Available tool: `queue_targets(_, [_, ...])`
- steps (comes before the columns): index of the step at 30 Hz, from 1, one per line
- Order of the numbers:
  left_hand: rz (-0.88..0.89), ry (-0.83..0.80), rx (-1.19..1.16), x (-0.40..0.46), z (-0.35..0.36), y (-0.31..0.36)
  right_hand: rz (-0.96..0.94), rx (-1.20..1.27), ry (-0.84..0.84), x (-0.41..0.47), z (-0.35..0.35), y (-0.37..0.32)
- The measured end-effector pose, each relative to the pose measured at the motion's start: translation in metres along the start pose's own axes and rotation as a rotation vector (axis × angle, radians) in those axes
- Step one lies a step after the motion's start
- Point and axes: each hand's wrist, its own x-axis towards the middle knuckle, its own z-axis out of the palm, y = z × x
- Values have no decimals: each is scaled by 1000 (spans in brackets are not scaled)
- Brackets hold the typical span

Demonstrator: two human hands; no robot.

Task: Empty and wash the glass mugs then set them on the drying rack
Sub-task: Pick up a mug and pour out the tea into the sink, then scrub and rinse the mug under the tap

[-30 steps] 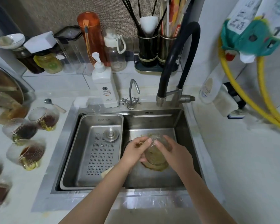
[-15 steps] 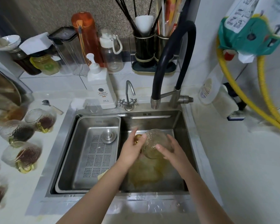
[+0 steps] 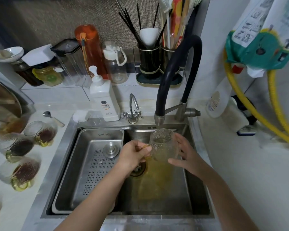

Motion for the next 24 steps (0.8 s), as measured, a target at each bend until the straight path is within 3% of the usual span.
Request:
queue_targets(2, [47, 42, 99, 3, -2, 0, 17, 115, 106, 10, -15, -3])
queue_targets(3, [74, 58, 126, 3, -3, 1, 41, 124, 236, 18, -24, -3])
queue_targets(6, [122, 74, 84, 6, -5, 5, 141, 7, 595, 49, -56, 4])
queue_targets(8, [130, 79, 19, 9, -4, 8, 214, -8, 705, 69, -73, 10])
queue_targets(11, [159, 90, -41, 12, -3, 11, 295, -36, 765, 94, -90, 16])
queue_targets(15, [197, 87, -35, 13, -6, 11, 266, -204, 773, 117, -97, 25])
queue_targets(24, [181, 72, -17, 13, -12, 0, 248, -187, 884, 127, -101, 37])
